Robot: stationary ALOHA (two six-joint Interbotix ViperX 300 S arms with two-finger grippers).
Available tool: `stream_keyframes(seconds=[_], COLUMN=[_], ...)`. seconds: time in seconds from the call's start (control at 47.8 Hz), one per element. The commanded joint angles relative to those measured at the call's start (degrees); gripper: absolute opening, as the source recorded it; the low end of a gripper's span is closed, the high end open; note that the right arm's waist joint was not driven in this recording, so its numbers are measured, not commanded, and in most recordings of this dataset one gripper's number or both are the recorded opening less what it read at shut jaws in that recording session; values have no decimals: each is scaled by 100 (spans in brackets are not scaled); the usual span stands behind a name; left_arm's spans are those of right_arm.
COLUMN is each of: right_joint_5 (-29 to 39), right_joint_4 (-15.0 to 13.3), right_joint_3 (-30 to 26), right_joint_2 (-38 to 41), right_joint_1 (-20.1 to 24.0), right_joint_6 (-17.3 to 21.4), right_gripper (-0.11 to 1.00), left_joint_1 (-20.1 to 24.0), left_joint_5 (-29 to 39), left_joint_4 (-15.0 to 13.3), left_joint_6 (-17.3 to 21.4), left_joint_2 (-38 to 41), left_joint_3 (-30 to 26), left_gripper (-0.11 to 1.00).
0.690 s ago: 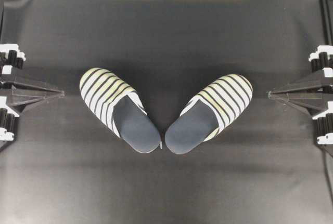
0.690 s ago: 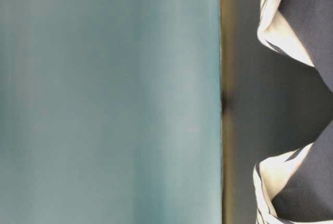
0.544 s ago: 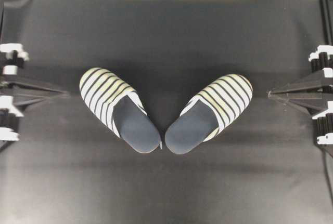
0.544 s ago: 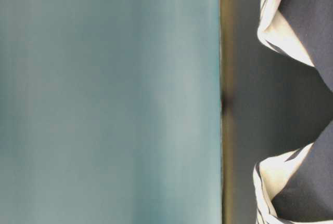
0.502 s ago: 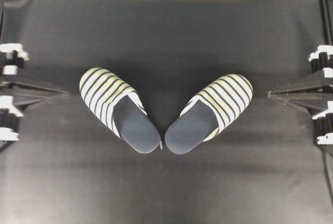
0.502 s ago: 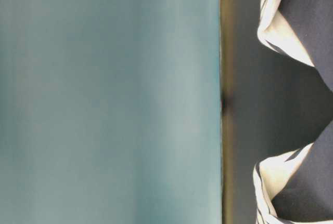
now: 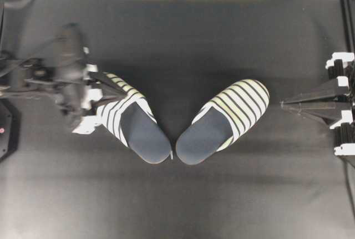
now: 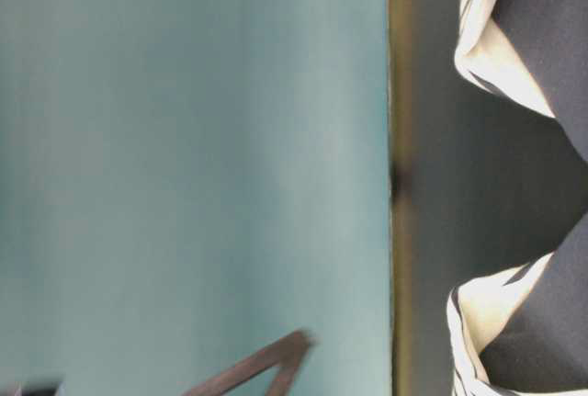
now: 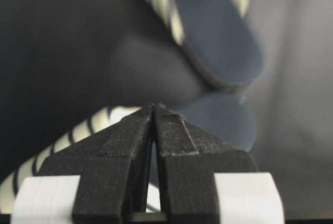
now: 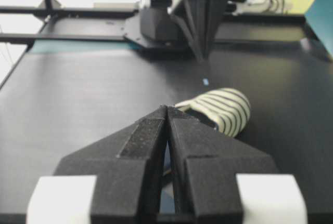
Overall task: Arrange the slippers with the left arm.
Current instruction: 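Move the left gripper over the left slipper's heel and grasp it, then rotate the held left slipper so its toe points straight down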
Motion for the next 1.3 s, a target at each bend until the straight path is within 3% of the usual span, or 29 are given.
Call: stream_keyframes(seconds=[0.0,0.084,0.272,0.356,0.544,0.795,0.983,1.088,1.276], right_joint_5=[0,26,35,35,35,35,35,26,35], right_joint_4=[18,26,26,26,26,53,105,105,105], right_joint_3=[-26,-9,44,53,105,149,176,185,176], right_joint_2=[53,62,53,53,44,26,18,9,-9], right_joint_1=[0,0,0,0,0,9,0,0,0], right_joint_6=[26,26,26,26,26,35,35,35,18], right_gripper=[0,0,0,0,0,0,0,0,0], left_joint_1=[62,62,123,167,334,422,422,422,422], left_joint_5=[756,1274,2610,2997,3103,2883,2760,2786,2971], left_joint_4=[26,35,35,35,44,62,62,62,62], left_joint_6=[-9,-44,-105,-123,-404,-404,-396,-378,-237], left_joint_2=[466,844,1556,1758,1890,2268,2355,2338,2268], left_joint_3=[-598,-958,-1538,-1688,-1714,-1538,-1617,-1696,-1863], left_gripper=[7,23,78,87,82,82,76,58,5])
